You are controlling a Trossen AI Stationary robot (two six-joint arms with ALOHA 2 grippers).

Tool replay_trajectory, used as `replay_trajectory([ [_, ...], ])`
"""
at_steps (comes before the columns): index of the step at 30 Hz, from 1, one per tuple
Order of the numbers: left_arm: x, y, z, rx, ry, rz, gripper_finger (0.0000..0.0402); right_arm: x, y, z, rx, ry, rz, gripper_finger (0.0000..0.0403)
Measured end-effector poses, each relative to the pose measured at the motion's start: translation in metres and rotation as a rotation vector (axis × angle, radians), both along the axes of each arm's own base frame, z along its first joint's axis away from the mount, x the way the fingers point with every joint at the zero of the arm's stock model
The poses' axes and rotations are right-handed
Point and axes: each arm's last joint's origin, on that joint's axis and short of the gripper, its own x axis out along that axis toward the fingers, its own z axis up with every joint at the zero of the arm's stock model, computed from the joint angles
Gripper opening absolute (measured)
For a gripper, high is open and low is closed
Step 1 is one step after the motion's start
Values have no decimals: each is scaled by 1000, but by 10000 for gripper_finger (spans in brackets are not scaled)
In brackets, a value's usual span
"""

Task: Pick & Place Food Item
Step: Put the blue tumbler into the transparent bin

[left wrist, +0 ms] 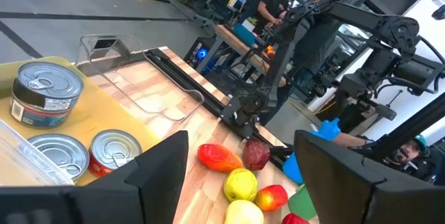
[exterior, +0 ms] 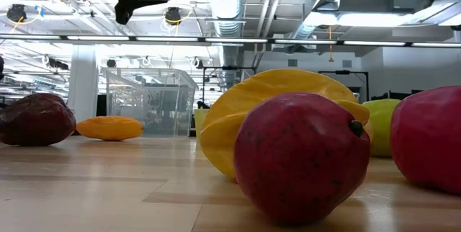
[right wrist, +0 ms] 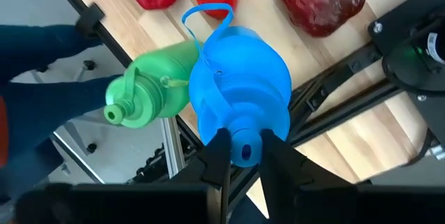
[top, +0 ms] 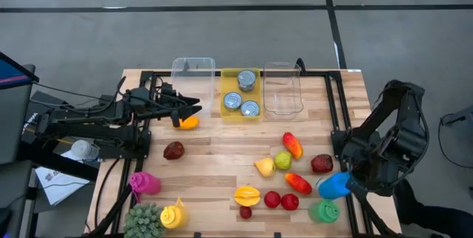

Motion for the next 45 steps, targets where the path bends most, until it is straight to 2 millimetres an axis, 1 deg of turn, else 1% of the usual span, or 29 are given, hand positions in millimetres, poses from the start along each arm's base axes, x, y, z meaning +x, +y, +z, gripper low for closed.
replay_trajectory([
  [7,0,0,0,-1,4,0,272,-4,-11,6,10,-67,-14,50],
  [16,0,0,0,-1,4,0,274,-4,-18,9,7,-120,-37,50],
  [21,0,0,0,-1,4,0,273,2,-22,9,-23,-157,-31,50],
  [24,0,0,0,-1,4,0,273,7,-26,10,-57,-199,-30,50],
  [34,0,0,0,-1,4,0,273,25,-42,10,-159,-262,-7,50],
  [45,0,0,-1,-2,13,0,273,43,-63,10,-248,-269,43,50],
])
